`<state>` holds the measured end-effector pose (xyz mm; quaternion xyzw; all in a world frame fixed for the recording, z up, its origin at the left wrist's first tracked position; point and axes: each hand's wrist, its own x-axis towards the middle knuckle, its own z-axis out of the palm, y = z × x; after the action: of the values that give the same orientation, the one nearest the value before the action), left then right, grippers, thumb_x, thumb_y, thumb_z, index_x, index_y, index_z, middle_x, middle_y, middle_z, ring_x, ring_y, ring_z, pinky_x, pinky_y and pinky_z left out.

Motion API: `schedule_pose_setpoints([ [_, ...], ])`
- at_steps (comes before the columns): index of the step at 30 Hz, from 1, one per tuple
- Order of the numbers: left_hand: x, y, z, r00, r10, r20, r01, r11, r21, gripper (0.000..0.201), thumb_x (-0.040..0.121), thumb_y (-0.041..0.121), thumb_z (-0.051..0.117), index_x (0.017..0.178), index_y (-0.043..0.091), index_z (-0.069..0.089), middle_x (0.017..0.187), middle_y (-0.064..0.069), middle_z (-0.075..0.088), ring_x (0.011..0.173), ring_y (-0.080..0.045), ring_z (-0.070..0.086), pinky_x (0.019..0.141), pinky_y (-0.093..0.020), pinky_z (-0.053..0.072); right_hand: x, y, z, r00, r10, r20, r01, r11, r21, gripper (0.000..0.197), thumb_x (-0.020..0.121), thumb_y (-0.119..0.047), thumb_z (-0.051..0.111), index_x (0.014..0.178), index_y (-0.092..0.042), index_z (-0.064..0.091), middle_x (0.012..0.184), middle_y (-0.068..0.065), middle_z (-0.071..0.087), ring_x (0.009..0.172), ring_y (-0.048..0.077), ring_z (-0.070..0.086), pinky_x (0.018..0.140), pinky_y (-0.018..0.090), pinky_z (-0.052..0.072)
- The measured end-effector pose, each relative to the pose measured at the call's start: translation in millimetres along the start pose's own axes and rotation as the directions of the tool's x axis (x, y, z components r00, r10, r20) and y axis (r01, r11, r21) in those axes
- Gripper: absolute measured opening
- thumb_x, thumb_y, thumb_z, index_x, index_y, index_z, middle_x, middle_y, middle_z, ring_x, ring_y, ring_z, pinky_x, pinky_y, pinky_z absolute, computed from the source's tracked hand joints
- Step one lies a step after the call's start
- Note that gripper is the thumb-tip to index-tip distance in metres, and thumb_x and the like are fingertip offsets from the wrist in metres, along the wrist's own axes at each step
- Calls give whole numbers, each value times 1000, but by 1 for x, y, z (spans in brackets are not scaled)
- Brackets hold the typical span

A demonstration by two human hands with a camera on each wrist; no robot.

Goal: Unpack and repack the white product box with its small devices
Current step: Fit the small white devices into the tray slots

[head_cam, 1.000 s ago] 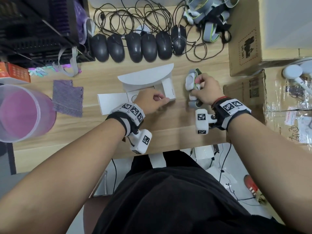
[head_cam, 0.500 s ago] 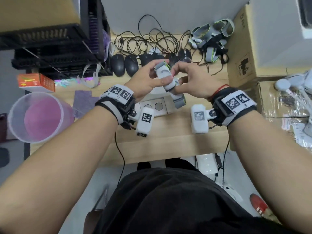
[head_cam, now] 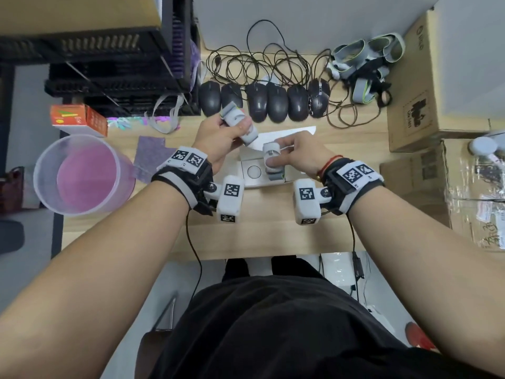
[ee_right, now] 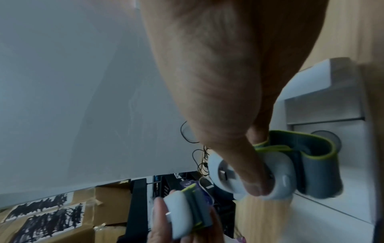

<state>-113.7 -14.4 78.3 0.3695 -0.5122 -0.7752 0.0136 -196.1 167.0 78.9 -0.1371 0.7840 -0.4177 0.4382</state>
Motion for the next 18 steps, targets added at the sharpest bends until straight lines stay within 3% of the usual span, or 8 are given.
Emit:
schedule_pose_setpoints([
  [3,3,1,-9,1000,-10,-10,10,1000,18,39,92,8,66,128,4,55,99,-5,66,84,-14,68,73,-29,59,4,14,10,999,-26,24,24,996,91,29,86,-18,76,103,5,69,90,11,73,80,16,66,87,36,55],
  [5,6,-4,-14,1000,-28,-7,29,993,115,32,92,10,66,123,4,57,98,-6,66,84,-16,67,72,-29,58,5,17,21,998,-25,60,19,994,107,35,88,-32,70,105,-2,63,90,9,63,83,20,59,82,40,53],
  [7,6,-11,-17,998,-57,18,50,959,278,25,90,15,69,111,3,62,99,-12,66,87,-23,65,80,-38,55,6,21,31,991,30,129,-46,991,122,36,91,-42,65,108,-11,57,93,9,55,84,23,55,82,46,54],
  [11,6,-28,-24,970,-210,122,106,818,565,32,84,19,75,110,4,67,106,-18,71,93,-28,67,92,-47,53,10,41,40,932,211,296,-214,977,-21,48,89,-46,65,102,0,57,92,15,56,80,29,56,80,45,52],
  [13,6,-37,-24,941,-293,173,109,741,663,28,85,19,76,111,14,67,107,-12,72,99,-30,69,96,-46,53,18,58,36,939,256,231,-234,965,-118,56,77,-52,69,95,0,61,88,17,65,78,32,61,86,42,54],
  [15,4,-46,-19,920,-339,199,74,647,759,25,84,22,76,106,26,64,108,-5,72,102,-26,68,96,-40,53,29,75,29,954,273,124,-259,959,-119,65,61,-57,69,91,0,65,87,18,70,78,31,63,92,53,54],
  [16,4,-51,-17,923,-333,196,40,586,809,25,84,24,75,106,29,63,107,-2,71,100,-23,67,92,-34,53,32,79,26,964,255,76,-247,964,-98,57,62,-55,71,89,-5,65,83,15,67,75,27,59,90,54,54],
  [18,3,-59,-11,949,-274,157,-27,424,905,27,84,28,74,107,32,60,101,1,66,92,-20,61,79,-25,45,32,80,18,980,198,11,-196,978,-77,36,77,-43,74,85,-11,62,79,11,57,74,22,51,77,41,50],
])
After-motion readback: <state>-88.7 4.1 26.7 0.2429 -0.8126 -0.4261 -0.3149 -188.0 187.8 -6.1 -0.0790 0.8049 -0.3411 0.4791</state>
